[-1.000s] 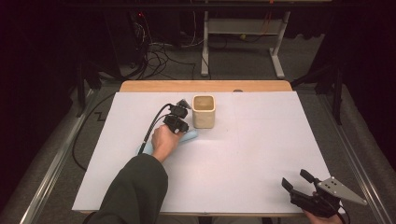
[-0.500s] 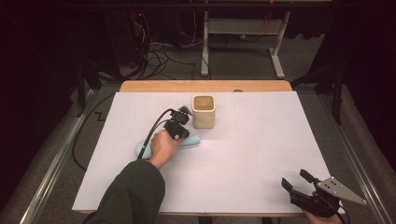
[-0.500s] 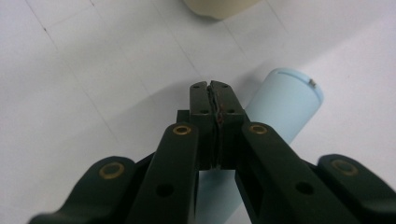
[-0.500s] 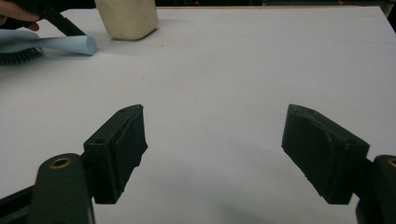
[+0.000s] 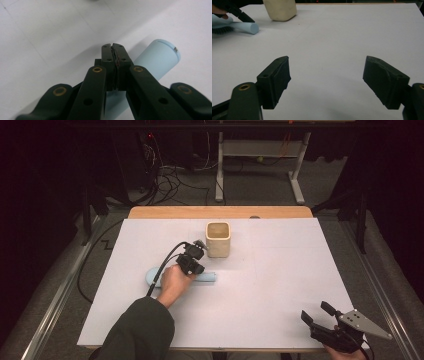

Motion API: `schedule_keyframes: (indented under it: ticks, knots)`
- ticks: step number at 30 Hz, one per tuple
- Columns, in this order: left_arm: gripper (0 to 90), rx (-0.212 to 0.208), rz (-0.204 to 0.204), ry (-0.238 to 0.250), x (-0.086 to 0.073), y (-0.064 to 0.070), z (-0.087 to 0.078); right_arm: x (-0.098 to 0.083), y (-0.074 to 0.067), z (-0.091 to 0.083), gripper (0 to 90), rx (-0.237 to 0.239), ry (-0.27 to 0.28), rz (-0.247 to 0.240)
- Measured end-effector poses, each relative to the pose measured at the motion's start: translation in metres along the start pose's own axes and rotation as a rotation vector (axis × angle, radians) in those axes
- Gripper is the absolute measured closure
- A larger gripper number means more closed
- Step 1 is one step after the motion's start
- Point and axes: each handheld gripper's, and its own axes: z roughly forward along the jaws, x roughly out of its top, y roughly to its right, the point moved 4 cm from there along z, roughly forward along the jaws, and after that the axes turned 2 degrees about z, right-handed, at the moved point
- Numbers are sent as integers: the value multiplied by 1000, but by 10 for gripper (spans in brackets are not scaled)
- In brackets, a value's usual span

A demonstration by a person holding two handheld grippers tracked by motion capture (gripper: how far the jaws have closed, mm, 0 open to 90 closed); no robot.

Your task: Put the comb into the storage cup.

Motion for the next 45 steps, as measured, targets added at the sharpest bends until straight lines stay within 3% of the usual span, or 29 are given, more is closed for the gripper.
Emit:
schedule_keyframes:
  ticks: [30,45]
  knots:
    - [878,-71,78,29,-30,27,-7,0,0,0,221,0,1,4]
    - [873,-91,119,41,-51,36,-19,0,0,0,221,-1,0,3]
